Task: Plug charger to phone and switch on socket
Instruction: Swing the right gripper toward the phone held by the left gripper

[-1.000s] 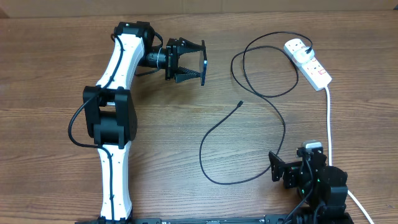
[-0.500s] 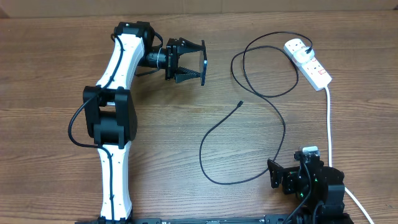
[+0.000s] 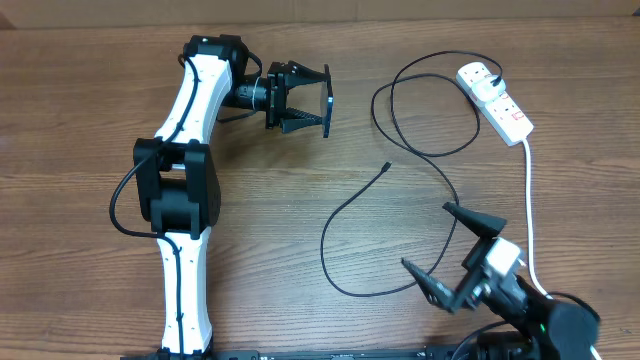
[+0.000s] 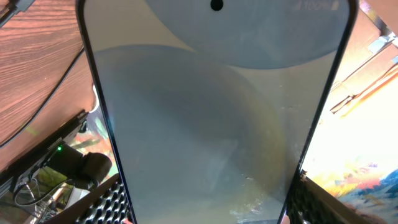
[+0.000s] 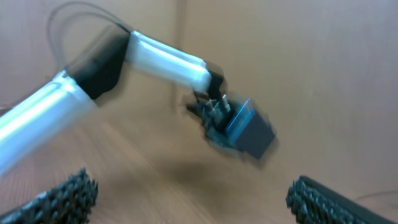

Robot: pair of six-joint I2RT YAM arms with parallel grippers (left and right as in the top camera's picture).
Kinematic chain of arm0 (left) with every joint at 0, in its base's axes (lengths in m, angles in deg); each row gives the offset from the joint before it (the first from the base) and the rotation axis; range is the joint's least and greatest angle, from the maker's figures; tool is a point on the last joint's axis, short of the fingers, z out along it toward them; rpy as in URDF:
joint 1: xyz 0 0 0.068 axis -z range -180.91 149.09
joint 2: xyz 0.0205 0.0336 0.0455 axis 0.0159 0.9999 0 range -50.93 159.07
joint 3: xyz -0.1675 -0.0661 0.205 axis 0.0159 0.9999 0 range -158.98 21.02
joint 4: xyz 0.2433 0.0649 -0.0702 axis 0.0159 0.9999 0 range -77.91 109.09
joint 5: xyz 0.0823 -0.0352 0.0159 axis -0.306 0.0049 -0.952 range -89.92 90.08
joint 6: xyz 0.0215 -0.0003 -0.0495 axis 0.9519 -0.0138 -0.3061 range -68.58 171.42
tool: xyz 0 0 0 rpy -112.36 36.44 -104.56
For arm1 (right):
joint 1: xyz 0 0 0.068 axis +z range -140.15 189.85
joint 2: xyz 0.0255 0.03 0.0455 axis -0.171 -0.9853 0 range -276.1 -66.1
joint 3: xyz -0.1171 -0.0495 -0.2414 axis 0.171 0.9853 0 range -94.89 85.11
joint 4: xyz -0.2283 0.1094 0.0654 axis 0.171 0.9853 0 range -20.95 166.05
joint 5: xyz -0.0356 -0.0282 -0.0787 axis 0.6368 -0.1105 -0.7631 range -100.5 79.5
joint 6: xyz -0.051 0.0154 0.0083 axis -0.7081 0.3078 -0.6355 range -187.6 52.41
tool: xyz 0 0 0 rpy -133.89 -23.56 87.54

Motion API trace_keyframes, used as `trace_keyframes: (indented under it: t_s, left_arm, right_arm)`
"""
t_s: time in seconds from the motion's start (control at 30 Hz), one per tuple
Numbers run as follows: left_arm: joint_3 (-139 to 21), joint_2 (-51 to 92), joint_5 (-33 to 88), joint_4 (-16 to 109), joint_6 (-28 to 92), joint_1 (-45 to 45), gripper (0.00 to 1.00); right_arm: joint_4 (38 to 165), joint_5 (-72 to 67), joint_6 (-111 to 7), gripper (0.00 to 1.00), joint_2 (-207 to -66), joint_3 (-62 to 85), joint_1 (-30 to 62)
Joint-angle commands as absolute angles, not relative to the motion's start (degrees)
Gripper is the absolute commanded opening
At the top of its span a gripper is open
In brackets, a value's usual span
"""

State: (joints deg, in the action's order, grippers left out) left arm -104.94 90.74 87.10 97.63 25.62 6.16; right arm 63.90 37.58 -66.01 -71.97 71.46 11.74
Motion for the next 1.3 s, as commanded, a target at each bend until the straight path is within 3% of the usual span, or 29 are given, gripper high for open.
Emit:
trace_keyframes:
  t_s: [0.0,0.17,0.33,0.5,0.63,0.73,0.8,1.0,1.1,1.17,1.27]
  left_arm:
    - [-106.6,91.0,90.5,97.6,25.3,5.9,0.63]
    - [-106.6,91.0,90.5,97.6,25.2,5.9,0.62]
    - [-106.6,91.0,90.5,97.6,25.3,5.9,0.62]
    - [-106.6,91.0,90.5,97.6,25.2,5.9,0.61]
    - [-106.6,91.0,90.5,97.6,25.2,5.9,0.61]
    - [-106.6,91.0,90.5,97.6,25.2,5.9,0.61]
    - [-106.6,91.0,90.5,97.6,25.2,5.9,0.61]
    - [-106.6,91.0,89.5,97.6,25.2,5.9,0.62]
    - [-106.6,91.0,89.4,97.6,25.2,5.9,0.62]
    - [-106.6,91.0,89.1,97.6,25.2,5.9,0.61]
    - [-106.6,91.0,86.6,97.6,23.9,6.3,0.61]
  right_arm:
    - [49.6,39.2,-54.6,1.0,-71.8,70.5,11.7]
    - [51.8,30.7,-54.8,1.0,-73.7,62.4,11.6]
    - [65.3,23.0,-59.6,1.0,-80.8,48.3,11.6]
    - [97.9,17.1,-69.6,1.0,-98.0,23.2,11.7]
    - [125.3,14.0,-71.1,1.0,-114.9,3.3,11.7]
    - [135.5,18.6,-70.6,1.0,-124.8,-4.3,11.7]
    - [139.6,29.9,-69.6,1.0,-129.4,-5.0,11.7]
    - [142.9,36.9,-68.9,1.0,-141.0,-5.0,13.1]
    - [142.9,22.8,-62.8,1.0,-144.8,-5.1,18.3]
    - [143.8,3.5,-55.2,1.0,-147.5,-5.7,24.9]
    - [142.5,-6.1,-49.7,1.0,-150.8,-7.2,31.4]
